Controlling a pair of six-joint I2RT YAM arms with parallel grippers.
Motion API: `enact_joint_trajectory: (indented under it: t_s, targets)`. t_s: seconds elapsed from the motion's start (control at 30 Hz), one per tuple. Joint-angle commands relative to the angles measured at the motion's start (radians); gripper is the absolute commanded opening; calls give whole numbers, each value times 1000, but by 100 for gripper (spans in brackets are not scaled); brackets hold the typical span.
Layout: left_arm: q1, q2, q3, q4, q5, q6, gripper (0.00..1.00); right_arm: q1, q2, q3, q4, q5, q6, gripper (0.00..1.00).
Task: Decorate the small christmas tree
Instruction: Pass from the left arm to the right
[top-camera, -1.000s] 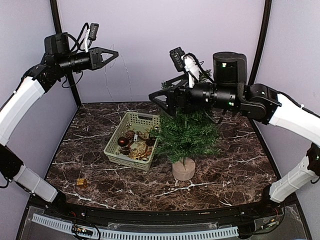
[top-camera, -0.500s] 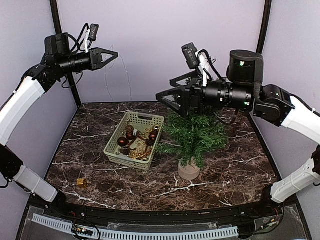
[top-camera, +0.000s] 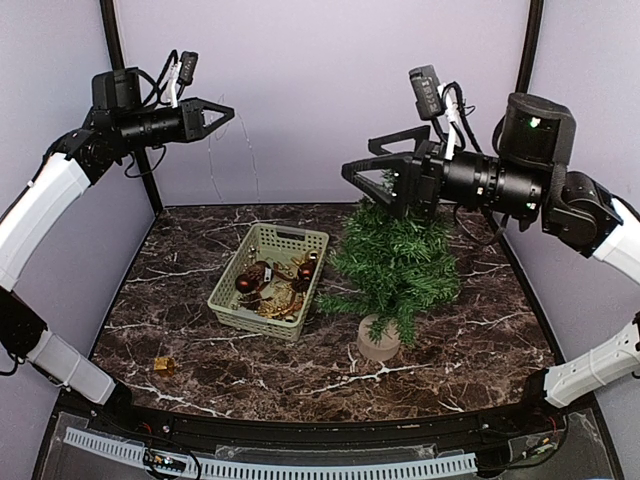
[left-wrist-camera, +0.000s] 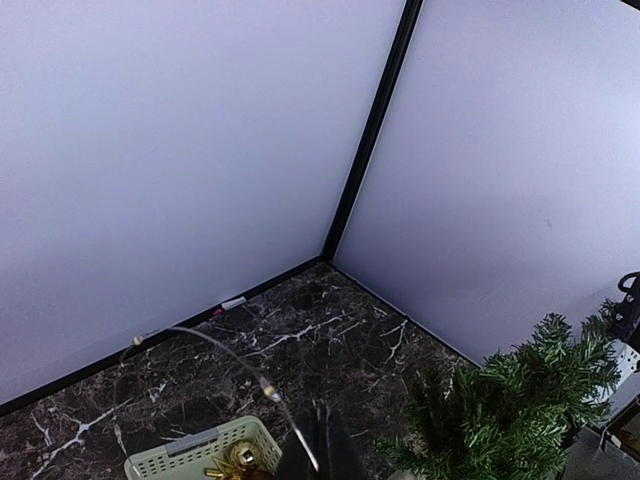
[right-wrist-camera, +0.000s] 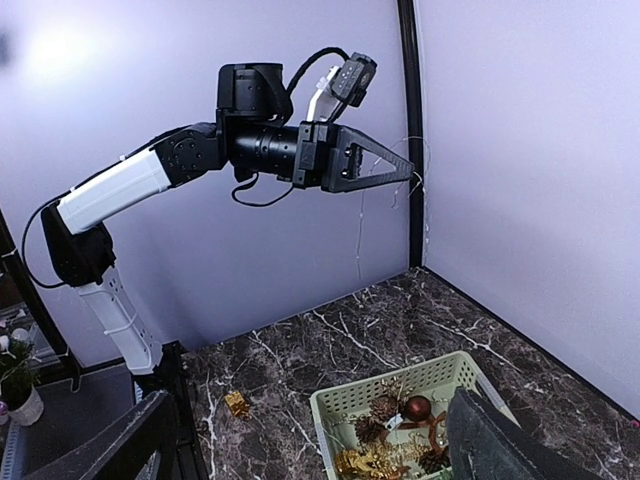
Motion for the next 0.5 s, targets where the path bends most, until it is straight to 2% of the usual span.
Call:
enact_joint_trajectory:
  t_s: [0.0,0.23,0.47]
  targets:
    - [5,-2,45,-15,9,13,1,6,-10,27,31,23,4,95]
    - [37,22,133,-74,-53,-40,0,24,150,258,-109,61,-44,90]
    - [96,34,143,-40,95,-100,1,43,345,509,-241,140,-48,87]
